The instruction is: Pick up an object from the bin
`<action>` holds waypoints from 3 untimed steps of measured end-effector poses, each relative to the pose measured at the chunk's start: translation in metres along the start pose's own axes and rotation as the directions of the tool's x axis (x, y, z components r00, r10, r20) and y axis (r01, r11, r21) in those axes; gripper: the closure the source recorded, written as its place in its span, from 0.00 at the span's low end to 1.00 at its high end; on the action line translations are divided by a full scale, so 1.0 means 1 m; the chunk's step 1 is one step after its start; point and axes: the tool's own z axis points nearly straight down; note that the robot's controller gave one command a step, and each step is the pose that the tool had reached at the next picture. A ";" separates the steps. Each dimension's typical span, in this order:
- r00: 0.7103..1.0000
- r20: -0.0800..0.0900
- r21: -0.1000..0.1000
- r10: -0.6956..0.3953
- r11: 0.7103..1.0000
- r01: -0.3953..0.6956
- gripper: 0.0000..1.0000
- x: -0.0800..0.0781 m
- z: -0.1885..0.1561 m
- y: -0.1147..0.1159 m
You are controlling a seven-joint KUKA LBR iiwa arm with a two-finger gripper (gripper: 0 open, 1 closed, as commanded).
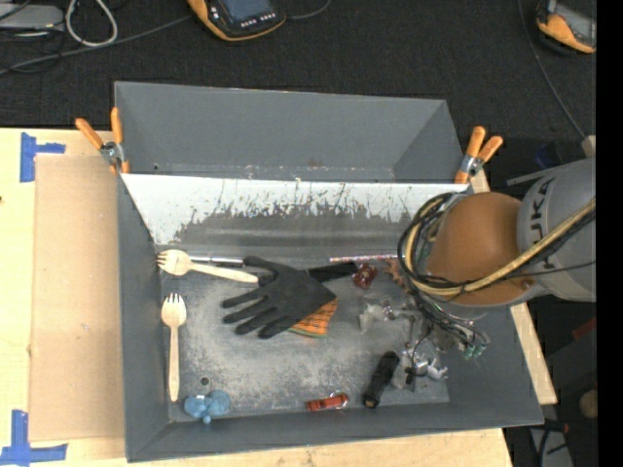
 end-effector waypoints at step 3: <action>0.993 -0.002 -0.002 -0.114 0.993 0.114 1.00 0.020 0.006 0.011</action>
Offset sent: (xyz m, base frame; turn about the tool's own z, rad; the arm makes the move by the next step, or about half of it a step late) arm -0.0217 0.0025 -0.0044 -0.1100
